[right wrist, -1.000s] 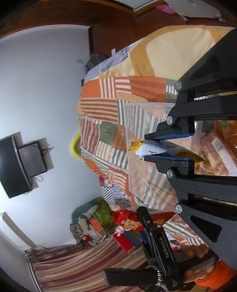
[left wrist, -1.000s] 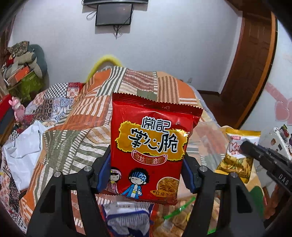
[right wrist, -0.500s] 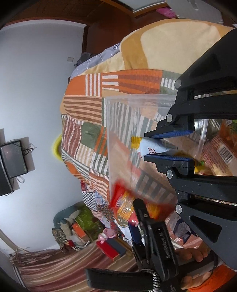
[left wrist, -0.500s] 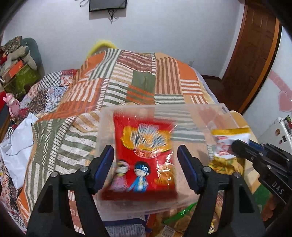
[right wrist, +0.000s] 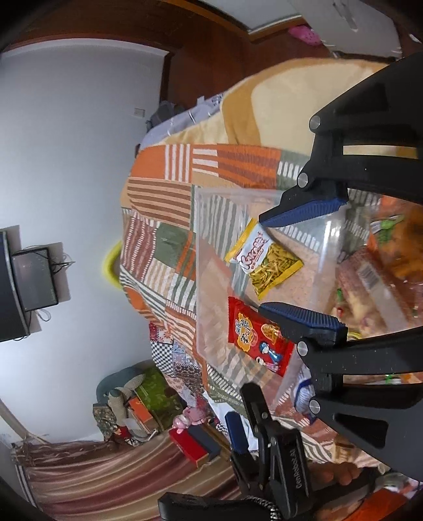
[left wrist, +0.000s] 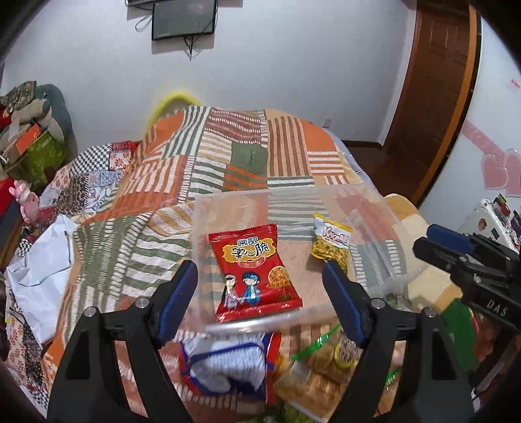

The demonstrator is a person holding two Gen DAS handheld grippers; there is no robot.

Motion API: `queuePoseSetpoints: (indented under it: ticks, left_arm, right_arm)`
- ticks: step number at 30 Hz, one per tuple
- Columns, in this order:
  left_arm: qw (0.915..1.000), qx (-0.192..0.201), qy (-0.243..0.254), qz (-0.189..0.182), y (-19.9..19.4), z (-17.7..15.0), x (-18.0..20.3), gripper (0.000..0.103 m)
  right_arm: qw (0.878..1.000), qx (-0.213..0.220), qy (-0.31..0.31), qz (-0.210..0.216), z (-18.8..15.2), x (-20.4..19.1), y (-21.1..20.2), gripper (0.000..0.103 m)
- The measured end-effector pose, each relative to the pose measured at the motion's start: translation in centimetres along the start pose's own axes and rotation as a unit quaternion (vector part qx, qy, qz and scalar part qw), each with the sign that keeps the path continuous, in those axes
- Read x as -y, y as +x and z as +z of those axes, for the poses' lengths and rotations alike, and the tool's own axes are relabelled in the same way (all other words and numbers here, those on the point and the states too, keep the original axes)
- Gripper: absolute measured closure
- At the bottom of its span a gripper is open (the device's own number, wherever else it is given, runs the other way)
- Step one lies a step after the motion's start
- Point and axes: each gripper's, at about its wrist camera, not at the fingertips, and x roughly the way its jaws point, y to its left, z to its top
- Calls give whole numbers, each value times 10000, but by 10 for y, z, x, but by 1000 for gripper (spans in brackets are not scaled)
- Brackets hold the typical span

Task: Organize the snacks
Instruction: 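Grasp the wrapped bread loaf with the left tool while the right tool grasps the green jelly cup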

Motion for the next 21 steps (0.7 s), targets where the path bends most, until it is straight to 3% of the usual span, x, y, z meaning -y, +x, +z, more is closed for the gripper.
queuePoseSetpoints:
  ticks: [6,13,21]
  left_arm:
    - [9998,159,91,-20,-41,-18,-8,18]
    - [9998,118,49,132,-69,-50,-24,9]
    - [9988,-292,-241,308,-68,-95,-51,8]
  right_arm:
    - [9996,271,-12,-86,-11,0,-34,48]
    - [9994,290,-29,-200,-29,2,-55,47]
    - [9993,37,96,-358,-61,10,-61,43]
